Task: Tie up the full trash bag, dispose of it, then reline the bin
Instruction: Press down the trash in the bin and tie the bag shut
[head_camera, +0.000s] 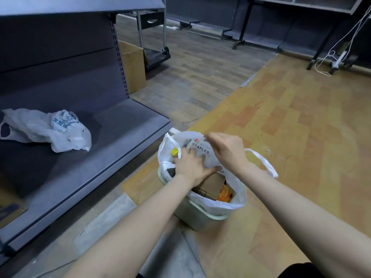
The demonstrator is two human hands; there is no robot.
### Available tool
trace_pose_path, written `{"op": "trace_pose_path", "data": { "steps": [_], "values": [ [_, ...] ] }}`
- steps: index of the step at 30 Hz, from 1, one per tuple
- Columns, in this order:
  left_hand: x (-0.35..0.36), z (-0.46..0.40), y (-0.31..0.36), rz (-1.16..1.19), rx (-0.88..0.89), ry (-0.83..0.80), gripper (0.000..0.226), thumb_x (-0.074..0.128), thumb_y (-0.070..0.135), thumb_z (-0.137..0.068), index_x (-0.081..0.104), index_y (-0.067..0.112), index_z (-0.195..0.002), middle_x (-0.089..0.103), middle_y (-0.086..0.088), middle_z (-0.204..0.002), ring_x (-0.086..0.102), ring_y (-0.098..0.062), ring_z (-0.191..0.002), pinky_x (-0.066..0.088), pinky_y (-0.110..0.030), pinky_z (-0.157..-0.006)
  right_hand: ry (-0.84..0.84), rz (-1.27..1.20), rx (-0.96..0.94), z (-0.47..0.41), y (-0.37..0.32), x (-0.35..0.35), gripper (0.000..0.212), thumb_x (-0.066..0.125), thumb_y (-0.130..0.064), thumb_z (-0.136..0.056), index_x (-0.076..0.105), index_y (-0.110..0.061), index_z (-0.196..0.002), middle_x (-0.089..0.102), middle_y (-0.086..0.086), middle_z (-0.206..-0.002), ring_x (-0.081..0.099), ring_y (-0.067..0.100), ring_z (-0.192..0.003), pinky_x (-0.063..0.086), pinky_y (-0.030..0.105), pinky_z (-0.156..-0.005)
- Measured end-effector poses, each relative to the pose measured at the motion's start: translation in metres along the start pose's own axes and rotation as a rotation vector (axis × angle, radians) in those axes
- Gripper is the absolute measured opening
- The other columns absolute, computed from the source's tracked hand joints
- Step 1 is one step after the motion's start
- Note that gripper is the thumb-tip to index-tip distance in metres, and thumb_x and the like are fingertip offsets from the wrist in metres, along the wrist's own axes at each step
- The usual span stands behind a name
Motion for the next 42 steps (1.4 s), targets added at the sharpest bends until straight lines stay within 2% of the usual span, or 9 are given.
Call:
{"op": "trace_pose_path", "data": {
  "steps": [5, 10, 14, 17, 20, 22, 25, 30, 42],
  "values": [
    [-0.01, 0.016, -0.035, 0.315, 0.141, 0.104, 0.045, 0.055, 0.042, -0.089, 0.056, 0.015, -0.125, 0.039, -0.012, -0.137, 0.025, -0.029, -0.135, 0.024, -0.034, -0.108, -0.41, 0.014, -0.102, 0.03, -0.011, 0.007, 0.032, 0.049, -0.032, -0.092, 0.067, -0.006, -0.088, 0.065, 0.012, -0.076, 0.06, 0.032, -0.072, 0.043, 0.035, -0.065],
    [-0.033, 0.038, -0.07, 0.335, -0.113, 0.558, 0.052, 0.071, 0.038, -0.079, 0.052, 0.011, -0.119, 0.039, -0.01, -0.132, 0.052, -0.032, -0.108, 0.048, -0.039, -0.07, -0.339, 0.228, -0.056, 0.04, -0.039, 0.016, 0.057, 0.079, -0.043, -0.063, 0.066, -0.006, -0.105, 0.064, 0.016, -0.109, 0.063, 0.034, -0.098, 0.049, 0.046, -0.088],
    [-0.033, 0.031, -0.09, 0.43, -0.585, 0.212, 0.075, 0.068, 0.055, -0.076, 0.041, 0.001, -0.119, 0.04, -0.019, -0.127, 0.058, -0.039, -0.091, 0.041, -0.036, -0.064, -0.198, 0.297, -0.232, 0.038, -0.05, 0.024, 0.055, 0.08, -0.022, -0.056, 0.068, -0.006, -0.107, 0.066, 0.012, -0.114, 0.065, 0.028, -0.098, 0.052, 0.037, -0.087],
    [-0.019, 0.028, -0.099, 0.768, -0.673, -0.018, 0.069, 0.06, 0.055, -0.082, 0.05, -0.003, -0.119, 0.06, -0.016, -0.112, 0.059, -0.033, -0.096, 0.042, -0.033, -0.07, -0.343, 0.304, -0.309, 0.041, -0.052, 0.036, 0.064, 0.079, -0.024, -0.063, 0.061, -0.01, -0.122, 0.058, 0.01, -0.131, 0.062, 0.025, -0.109, 0.053, 0.032, -0.087],
    [-0.015, 0.029, -0.106, 0.824, -0.626, 0.012, 0.031, 0.067, 0.032, -0.085, 0.054, 0.013, -0.064, 0.04, -0.003, -0.056, 0.037, -0.02, -0.051, 0.025, -0.027, -0.049, -0.674, 0.219, -0.034, 0.036, -0.046, 0.048, 0.087, 0.062, -0.033, -0.085, 0.004, -0.025, -0.15, 0.011, 0.017, -0.156, 0.042, 0.036, -0.127, 0.045, 0.042, -0.097],
    [-0.013, 0.031, -0.106, 0.684, -0.566, 0.053, 0.051, 0.066, 0.027, -0.085, 0.03, 0.021, -0.049, 0.028, 0.001, -0.05, 0.028, -0.02, -0.049, 0.019, -0.026, -0.048, -0.82, 0.12, 0.158, 0.028, -0.043, 0.05, 0.093, 0.061, -0.034, -0.086, -0.009, -0.036, -0.148, 0.02, 0.027, -0.149, 0.051, 0.039, -0.116, 0.048, 0.04, -0.09],
    [-0.016, 0.036, -0.1, 0.41, -0.472, 0.226, 0.048, 0.06, 0.028, -0.089, 0.032, 0.018, -0.051, 0.033, 0.001, -0.051, 0.035, -0.026, -0.058, 0.026, -0.026, -0.05, -0.791, 0.087, 0.201, 0.022, -0.043, 0.049, 0.093, 0.062, -0.031, -0.085, -0.005, -0.04, -0.147, 0.049, 0.025, -0.118, 0.057, 0.035, -0.1, 0.044, 0.034, -0.075],
    [-0.029, 0.039, -0.093, 0.208, -0.277, 0.34, 0.041, 0.051, 0.03, -0.095, 0.037, 0.016, -0.059, 0.05, -0.002, -0.066, 0.053, -0.033, -0.072, 0.033, -0.028, -0.055, -0.707, 0.061, 0.204, 0.032, -0.035, 0.05, 0.087, 0.063, -0.03, -0.084, 0.003, -0.042, -0.147, 0.053, 0.02, -0.104, 0.058, 0.034, -0.092, 0.043, 0.034, -0.073],
    [-0.048, 0.051, -0.088, 0.283, -0.094, 0.489, 0.029, 0.057, 0.038, -0.09, 0.052, 0.015, -0.073, 0.051, 0.003, -0.077, 0.055, -0.027, -0.074, 0.034, -0.029, -0.056, -0.785, 0.053, 0.246, 0.041, -0.027, 0.052, 0.088, 0.06, -0.045, -0.085, -0.002, -0.042, -0.147, 0.04, 0.017, -0.128, 0.045, 0.034, -0.113, 0.046, 0.041, -0.09]
  ]
}}
Point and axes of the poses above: each hand's wrist, its own z-axis away from the middle knuckle, its own x-axis out of the palm, y = z × x, the point moved 1 cm from there along -z, towards the middle knuckle
